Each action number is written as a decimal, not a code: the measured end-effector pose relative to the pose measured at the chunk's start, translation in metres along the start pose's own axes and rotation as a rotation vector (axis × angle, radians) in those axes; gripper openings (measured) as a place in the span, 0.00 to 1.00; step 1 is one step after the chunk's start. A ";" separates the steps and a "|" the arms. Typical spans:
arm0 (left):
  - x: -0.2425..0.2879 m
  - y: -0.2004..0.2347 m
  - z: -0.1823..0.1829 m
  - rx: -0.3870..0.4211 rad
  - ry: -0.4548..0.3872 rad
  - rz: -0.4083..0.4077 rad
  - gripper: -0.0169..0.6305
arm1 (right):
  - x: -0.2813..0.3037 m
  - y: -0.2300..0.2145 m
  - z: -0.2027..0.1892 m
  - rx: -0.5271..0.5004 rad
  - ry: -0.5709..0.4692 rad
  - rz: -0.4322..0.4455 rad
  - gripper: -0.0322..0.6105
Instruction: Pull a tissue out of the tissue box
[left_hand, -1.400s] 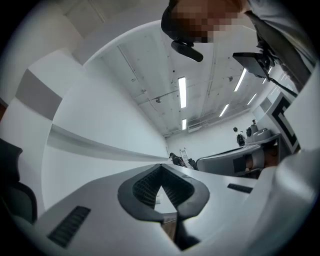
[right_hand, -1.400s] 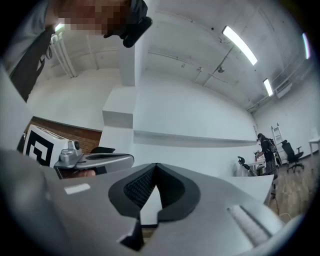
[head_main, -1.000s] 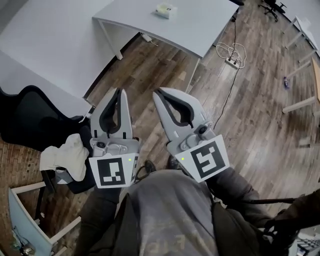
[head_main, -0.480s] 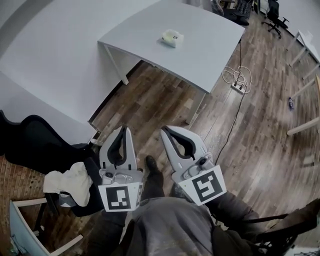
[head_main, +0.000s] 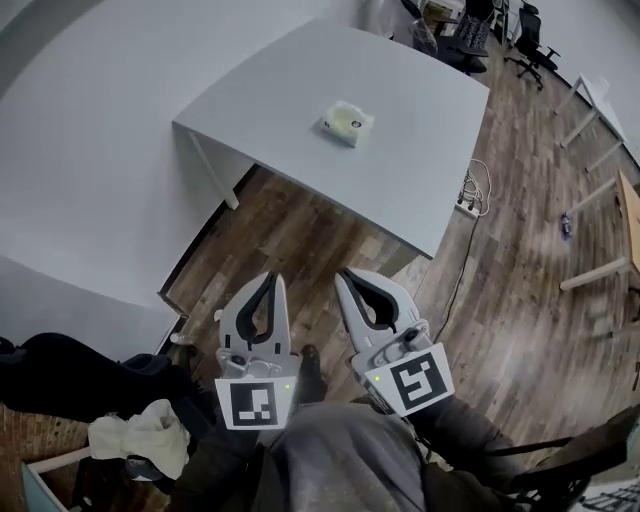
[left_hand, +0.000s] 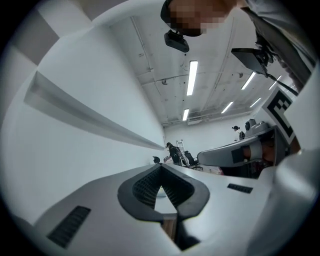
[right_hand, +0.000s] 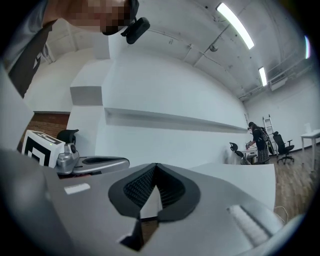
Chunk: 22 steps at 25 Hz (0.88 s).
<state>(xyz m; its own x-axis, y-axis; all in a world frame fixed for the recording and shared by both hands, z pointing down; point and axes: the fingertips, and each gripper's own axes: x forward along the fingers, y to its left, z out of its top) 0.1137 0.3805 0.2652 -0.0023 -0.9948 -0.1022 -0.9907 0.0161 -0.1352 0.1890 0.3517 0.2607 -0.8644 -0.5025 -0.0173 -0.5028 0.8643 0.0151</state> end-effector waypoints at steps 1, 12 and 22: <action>0.011 0.004 -0.001 -0.001 0.001 -0.021 0.03 | 0.011 -0.005 0.003 0.001 0.008 -0.010 0.05; 0.133 0.021 -0.023 -0.045 -0.012 -0.175 0.02 | 0.096 -0.101 0.026 -0.071 -0.027 -0.132 0.05; 0.238 0.011 -0.047 0.024 0.105 -0.252 0.03 | 0.139 -0.186 0.000 0.001 -0.008 -0.170 0.05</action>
<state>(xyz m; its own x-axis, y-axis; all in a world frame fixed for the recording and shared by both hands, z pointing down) 0.0956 0.1394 0.2857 0.2290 -0.9726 0.0401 -0.9582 -0.2325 -0.1669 0.1621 0.1213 0.2556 -0.7668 -0.6413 -0.0276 -0.6418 0.7668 0.0102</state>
